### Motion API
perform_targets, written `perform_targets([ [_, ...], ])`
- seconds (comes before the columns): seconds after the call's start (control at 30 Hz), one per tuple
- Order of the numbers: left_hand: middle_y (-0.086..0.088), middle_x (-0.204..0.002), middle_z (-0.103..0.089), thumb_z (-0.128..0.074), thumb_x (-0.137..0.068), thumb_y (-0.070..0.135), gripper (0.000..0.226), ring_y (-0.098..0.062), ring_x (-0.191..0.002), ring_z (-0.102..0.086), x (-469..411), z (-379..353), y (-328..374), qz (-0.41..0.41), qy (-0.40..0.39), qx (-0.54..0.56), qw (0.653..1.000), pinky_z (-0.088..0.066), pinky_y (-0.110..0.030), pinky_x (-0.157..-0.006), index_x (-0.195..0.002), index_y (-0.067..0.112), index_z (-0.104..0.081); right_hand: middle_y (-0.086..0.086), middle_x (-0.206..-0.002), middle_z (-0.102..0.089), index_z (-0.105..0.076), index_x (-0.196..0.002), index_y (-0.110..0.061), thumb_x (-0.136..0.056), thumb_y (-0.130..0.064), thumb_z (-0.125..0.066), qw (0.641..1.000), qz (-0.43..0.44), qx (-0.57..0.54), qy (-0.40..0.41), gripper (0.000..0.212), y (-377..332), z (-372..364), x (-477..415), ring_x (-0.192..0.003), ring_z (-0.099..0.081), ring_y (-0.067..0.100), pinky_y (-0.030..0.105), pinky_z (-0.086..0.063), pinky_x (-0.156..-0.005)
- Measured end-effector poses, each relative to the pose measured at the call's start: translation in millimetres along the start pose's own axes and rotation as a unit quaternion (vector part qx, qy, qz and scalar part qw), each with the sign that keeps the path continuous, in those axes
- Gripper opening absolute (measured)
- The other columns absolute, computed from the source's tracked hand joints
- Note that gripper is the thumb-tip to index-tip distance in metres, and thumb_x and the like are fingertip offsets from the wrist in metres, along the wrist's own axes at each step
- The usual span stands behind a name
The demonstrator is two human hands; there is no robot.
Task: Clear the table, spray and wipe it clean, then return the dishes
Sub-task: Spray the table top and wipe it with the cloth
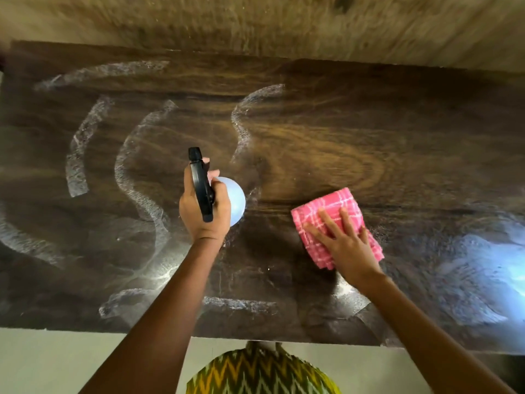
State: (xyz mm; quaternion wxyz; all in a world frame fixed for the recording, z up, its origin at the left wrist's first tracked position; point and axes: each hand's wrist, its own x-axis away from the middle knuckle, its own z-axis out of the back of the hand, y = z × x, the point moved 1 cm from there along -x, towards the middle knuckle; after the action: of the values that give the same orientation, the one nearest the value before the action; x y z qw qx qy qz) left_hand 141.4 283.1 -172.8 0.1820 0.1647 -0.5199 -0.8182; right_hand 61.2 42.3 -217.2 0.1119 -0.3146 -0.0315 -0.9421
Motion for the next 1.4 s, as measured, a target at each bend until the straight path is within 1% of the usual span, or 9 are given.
perform_targets([
  [0.1, 0.033, -0.082, -0.061, -0.043, -0.074, 0.035, 0.049, 0.003, -0.086, -0.061, -0.5, 5.3, 4.7, 0.009, -0.01, -0.013, 1.0, -0.044, -0.008, -0.076, -0.112, 0.009, -0.061, -0.005, -0.156, 0.016, 0.004, -0.145, -0.044, -0.084, -0.002, -0.055, 0.994, -0.068, -0.08, 0.011, 0.095, 13.1, 22.6, -28.8, -0.141, 0.013, 0.04, 0.066, -0.022, -0.105],
  [0.27, 0.021, -0.09, -0.064, -0.053, -0.083, 0.023, 0.034, 0.0, -0.094, -0.062, 6.9, 18.3, 11.6, 0.012, -0.027, -0.033, 0.999, -0.043, -0.003, -0.077, -0.116, 0.021, -0.061, 0.0, -0.155, 0.021, 0.001, -0.147, -0.039, -0.087, -0.005, -0.052, 0.994, -0.022, -0.104, 0.007, 0.087, -60.1, 48.4, -59.4, -0.138, 0.02, 0.043, 0.07, -0.011, -0.106],
  [0.47, 0.013, -0.093, -0.065, -0.055, -0.084, 0.025, 0.032, 0.001, -0.088, -0.061, 43.1, 55.0, -1.3, 0.033, -0.006, -0.019, 0.999, -0.041, 0.002, -0.076, -0.114, 0.014, -0.062, 0.001, -0.153, 0.027, 0.01, -0.145, -0.041, -0.088, -0.024, -0.06, 0.996, 0.077, -0.036, -0.008, 0.092, -75.5, -45.5, 50.1, -0.134, 0.028, 0.04, 0.072, -0.009, -0.106],
  [0.6, 0.01, -0.097, -0.066, -0.057, -0.084, 0.028, 0.036, 0.009, -0.088, -0.062, 73.9, 81.0, -10.7, 0.073, 0.046, 0.005, 0.996, -0.045, -0.006, -0.083, -0.114, 0.009, -0.063, 0.002, -0.158, 0.006, 0.003, -0.144, -0.039, -0.08, -0.005, -0.064, 0.999, -0.021, -0.044, 0.024, 0.098, -23.7, -49.2, 72.1, -0.139, 0.012, 0.042, 0.072, -0.025, -0.1],
  [0.77, 0.001, -0.097, -0.066, -0.059, -0.087, 0.01, 0.028, 0.013, -0.086, -0.06, 93.4, 99.7, -21.1, 0.089, 0.091, 0.039, 0.991, -0.044, -0.006, -0.083, -0.112, -0.002, -0.062, -0.002, -0.155, 0.021, 0.002, -0.147, -0.041, -0.086, 0.0, -0.051, 0.988, -0.099, -0.121, 0.008, 0.09, -45.2, -3.0, 8.9, -0.139, 0.019, 0.042, 0.069, -0.016, -0.105],
  [0.97, -0.018, -0.091, -0.065, -0.047, -0.078, 0.01, 0.032, -0.023, -0.088, -0.061, 89.6, 99.1, -33.6, 0.089, 0.039, 0.094, 0.991, -0.048, -0.035, -0.091, -0.106, 0.001, -0.059, 0.005, -0.156, 0.016, 0.003, -0.148, -0.034, -0.088, -0.024, -0.06, 0.997, 0.066, -0.04, 0.008, 0.087, -115.0, -44.1, 57.7, -0.138, 0.016, 0.046, 0.072, -0.01, -0.104],
  [1.13, 0.017, -0.083, -0.063, -0.051, -0.08, 0.016, 0.028, -0.019, -0.088, -0.06, 90.9, 101.8, -38.8, 0.086, 0.002, 0.08, 0.993, -0.048, -0.036, -0.093, -0.107, 0.018, -0.058, 0.011, -0.144, -0.034, -0.033, -0.137, -0.031, -0.027, -0.037, -0.093, 0.994, 0.074, 0.039, -0.063, 0.126, -61.3, -94.2, 129.2, -0.124, -0.04, 0.051, 0.075, -0.04, -0.075],
  [1.23, 0.009, -0.078, -0.063, -0.048, -0.077, 0.016, 0.027, -0.03, -0.087, -0.061, 90.2, 99.8, -38.0, 0.08, 0.043, 0.077, 0.993, -0.048, -0.053, -0.094, -0.098, 0.025, -0.061, 0.009, -0.153, -0.019, -0.013, -0.146, -0.032, -0.056, -0.015, -0.085, 1.0, 0.004, -0.02, -0.008, 0.117, -37.4, -73.5, 105.8, -0.135, -0.016, 0.052, 0.075, -0.036, -0.085],
  [1.4, -0.024, -0.087, -0.067, -0.044, -0.075, 0.021, 0.037, -0.038, -0.088, -0.064, 89.4, 98.8, -32.0, 0.068, 0.051, 0.058, 0.995, -0.053, -0.039, -0.09, -0.105, 0.007, -0.059, 0.001, -0.155, 0.021, 0.004, -0.147, -0.038, -0.086, 0.001, -0.05, 0.988, -0.06, -0.14, 0.038, 0.09, -94.3, -35.4, 43.2, -0.136, 0.021, 0.046, 0.075, -0.011, -0.101],
])
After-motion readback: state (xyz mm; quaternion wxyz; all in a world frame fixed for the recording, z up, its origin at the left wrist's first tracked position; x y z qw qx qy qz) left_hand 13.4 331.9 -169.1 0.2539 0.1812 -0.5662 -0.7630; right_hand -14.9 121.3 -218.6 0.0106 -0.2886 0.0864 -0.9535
